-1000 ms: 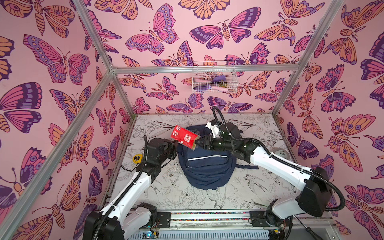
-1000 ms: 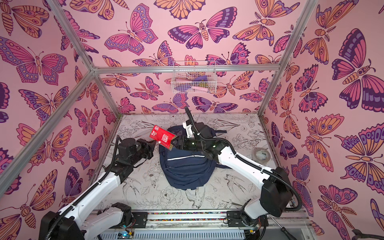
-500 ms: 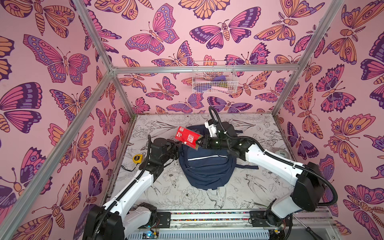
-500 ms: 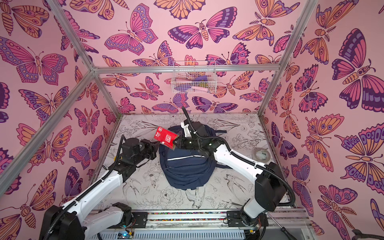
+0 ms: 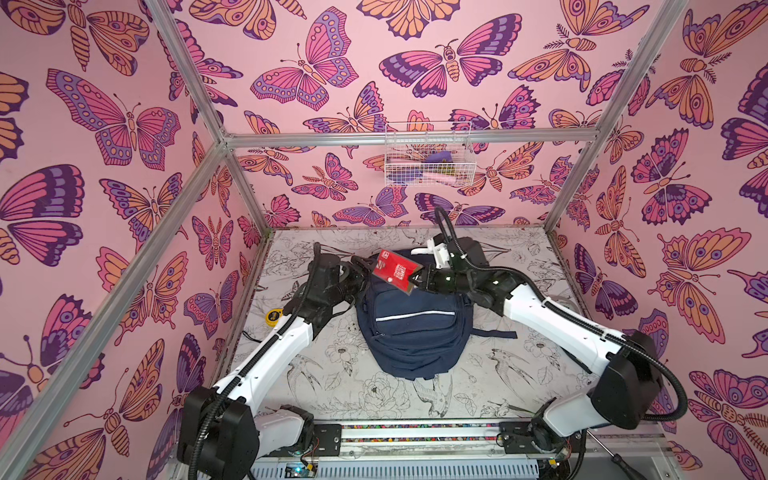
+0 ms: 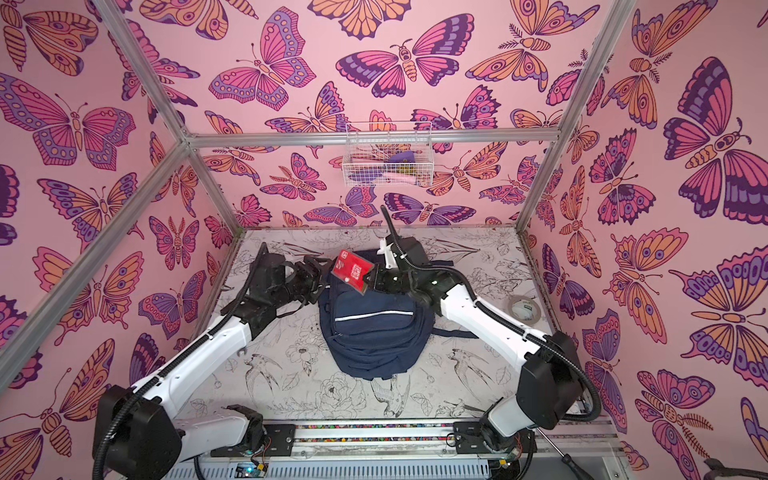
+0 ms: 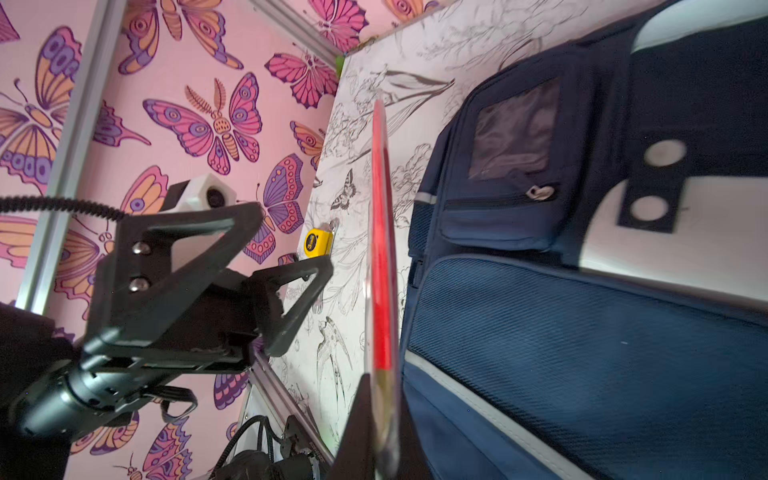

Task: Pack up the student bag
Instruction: 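Lift the red pouch over the bag with left while right reaches toward it, then grasp the red pouch with right, holding it with both grippers above the bag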

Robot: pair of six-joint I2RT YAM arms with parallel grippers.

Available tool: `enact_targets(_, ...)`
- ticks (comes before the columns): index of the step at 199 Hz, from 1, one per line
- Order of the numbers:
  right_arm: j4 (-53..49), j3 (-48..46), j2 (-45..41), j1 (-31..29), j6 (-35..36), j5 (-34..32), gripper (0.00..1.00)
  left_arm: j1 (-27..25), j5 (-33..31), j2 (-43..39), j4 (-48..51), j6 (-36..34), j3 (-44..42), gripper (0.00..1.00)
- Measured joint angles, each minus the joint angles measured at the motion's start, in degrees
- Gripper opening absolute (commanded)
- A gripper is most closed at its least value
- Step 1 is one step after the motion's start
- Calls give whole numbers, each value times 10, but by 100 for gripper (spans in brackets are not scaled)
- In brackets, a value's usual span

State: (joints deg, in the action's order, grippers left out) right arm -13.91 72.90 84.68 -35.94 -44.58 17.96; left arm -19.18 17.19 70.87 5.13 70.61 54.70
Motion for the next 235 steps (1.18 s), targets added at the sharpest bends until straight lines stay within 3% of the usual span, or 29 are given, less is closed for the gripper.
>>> enact_targets(34,-24,-7,-63,76,9,53,0,35,55,0,56,-175,30,82)
enact_targets(63,-43,-17,-102,125,25,140,0,76,183,2,5,-215,15,83)
enact_targets(74,-46,-19,-107,142,30,206,0,85,271,27,-82,-193,8,83)
enact_targets(98,-66,-22,-106,146,49,279,0,78,362,70,-193,-155,0,84)
enact_targets(119,-69,-31,-106,145,55,334,0,71,416,94,-282,-106,-16,78)
enact_targets(145,-51,-53,-108,145,43,382,0,72,456,127,-425,-19,-40,64)
enact_targets(166,-45,-55,-108,145,38,402,0,72,480,179,-588,92,-50,43)
enact_targets(179,-39,-55,-108,145,35,408,0,71,491,211,-670,153,-50,37)
enact_targets(195,-38,-55,-105,145,30,411,0,71,500,230,-727,202,-53,35)
enact_targets(235,-33,-55,-99,145,26,413,0,67,518,226,-793,249,-55,15)
